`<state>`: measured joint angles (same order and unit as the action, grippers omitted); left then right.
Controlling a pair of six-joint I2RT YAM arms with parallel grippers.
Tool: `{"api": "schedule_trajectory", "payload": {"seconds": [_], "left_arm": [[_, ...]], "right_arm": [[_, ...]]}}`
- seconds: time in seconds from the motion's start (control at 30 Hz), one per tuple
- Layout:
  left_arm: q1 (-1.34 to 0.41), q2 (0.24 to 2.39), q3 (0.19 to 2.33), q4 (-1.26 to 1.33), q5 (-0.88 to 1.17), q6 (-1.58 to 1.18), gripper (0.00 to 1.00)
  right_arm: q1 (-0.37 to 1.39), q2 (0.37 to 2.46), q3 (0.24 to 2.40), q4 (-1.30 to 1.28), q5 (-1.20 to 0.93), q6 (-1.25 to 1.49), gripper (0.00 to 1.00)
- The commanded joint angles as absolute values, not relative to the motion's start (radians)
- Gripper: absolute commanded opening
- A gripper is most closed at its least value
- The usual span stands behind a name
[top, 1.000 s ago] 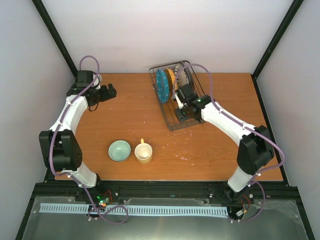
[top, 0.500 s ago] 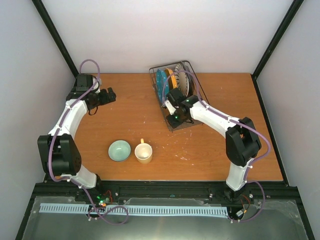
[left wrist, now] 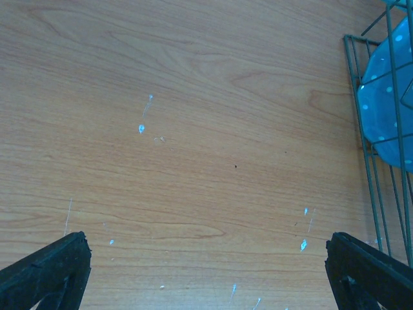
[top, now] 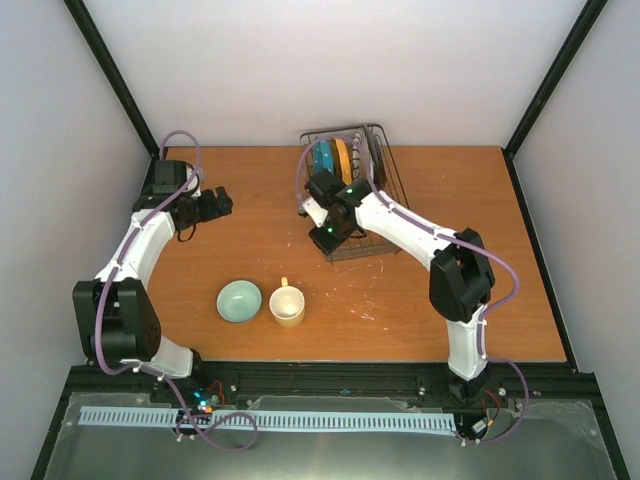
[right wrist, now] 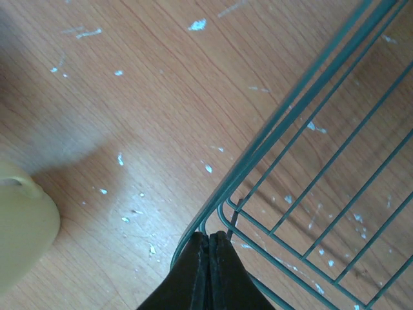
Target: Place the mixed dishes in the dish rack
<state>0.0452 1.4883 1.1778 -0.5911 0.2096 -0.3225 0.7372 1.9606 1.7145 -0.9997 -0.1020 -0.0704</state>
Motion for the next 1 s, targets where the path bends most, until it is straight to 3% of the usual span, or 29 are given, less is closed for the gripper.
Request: {"api": "schedule_trajectory", "payload": {"seconds": [0.0,0.33,0.37,0.4,0.5,0.67,0.97], "left_arm": [[0.049,1.449,1.167,-0.57,0.208,-0.296,1.0],[0.049,1.437,1.144,-0.614,0.191,-0.215,1.0],[0.049,1.437,1.143,-0.619,0.191,-0.2,0.99],[0.049,1.439,1.144,-0.624,0.201,-0.181,0.99],[0.049,1.433,1.147,-0.628,0.27,-0.111,0.99],[0.049,1.428,1.189,-0.655,0.441,0.023,1.0],[0.048,1.414,1.276,-0.85,0.609,0.319,1.0]], "right_arm": [[0.785,2.006,1.798,-1.04,-0.136,-0.084,0.03],[0.813,2.072,1.915,-1.069,-0.097,-0.071,0.04],[0.813,2.065,1.911,-1.075,-0.068,-0.065,0.08],[0.813,2.051,1.902,-1.077,-0.026,-0.055,0.2],[0.813,1.987,1.857,-1.073,0.082,-0.024,0.34],[0.806,1.866,1.817,-1.033,0.196,0.026,0.51],[0.759,1.799,1.879,-0.991,0.148,0.011,0.54]]}}
